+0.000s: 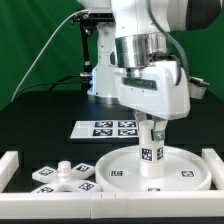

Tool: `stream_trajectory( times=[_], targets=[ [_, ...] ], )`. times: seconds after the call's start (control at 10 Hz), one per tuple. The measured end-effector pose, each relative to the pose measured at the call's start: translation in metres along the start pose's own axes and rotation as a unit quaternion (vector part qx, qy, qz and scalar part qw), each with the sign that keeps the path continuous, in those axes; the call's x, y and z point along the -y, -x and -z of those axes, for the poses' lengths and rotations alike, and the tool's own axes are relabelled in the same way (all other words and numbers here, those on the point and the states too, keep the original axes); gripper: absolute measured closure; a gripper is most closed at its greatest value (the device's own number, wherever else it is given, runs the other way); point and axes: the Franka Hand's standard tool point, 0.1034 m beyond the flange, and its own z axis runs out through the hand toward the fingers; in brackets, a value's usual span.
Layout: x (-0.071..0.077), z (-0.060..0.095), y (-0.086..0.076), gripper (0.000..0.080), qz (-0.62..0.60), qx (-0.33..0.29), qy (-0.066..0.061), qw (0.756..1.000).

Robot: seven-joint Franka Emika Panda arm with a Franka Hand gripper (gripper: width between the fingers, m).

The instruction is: Assemble round table

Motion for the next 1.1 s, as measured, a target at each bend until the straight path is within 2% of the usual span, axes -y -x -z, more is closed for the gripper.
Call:
stream_trajectory(
  times=[0.2, 0.3, 0.4, 0.5, 0.6, 0.7, 1.1],
  targets=[
    [0.000, 0.000, 0.004, 0.0391, -0.058, 0.005, -0.002, 0.998],
    [0.000, 0.000, 0.003, 0.0290, -0.047, 0.004, -0.002, 0.999],
    [0.000, 0.000, 0.003, 0.0290, -0.013, 0.005, -0.001, 1.000],
    [0.001, 0.000, 0.006, 0.0193, 0.062, 0.007, 0.000, 0.998],
    [0.003, 0.000, 0.010, 0.0163, 0.143, 0.008, -0.001, 0.990],
    [0.003, 0.001, 0.014, 0.0163, 0.229, 0.013, 0.001, 0.973],
    [0.002, 0.001, 0.013, 0.0151, 0.359, 0.011, 0.001, 0.933]
  ],
)
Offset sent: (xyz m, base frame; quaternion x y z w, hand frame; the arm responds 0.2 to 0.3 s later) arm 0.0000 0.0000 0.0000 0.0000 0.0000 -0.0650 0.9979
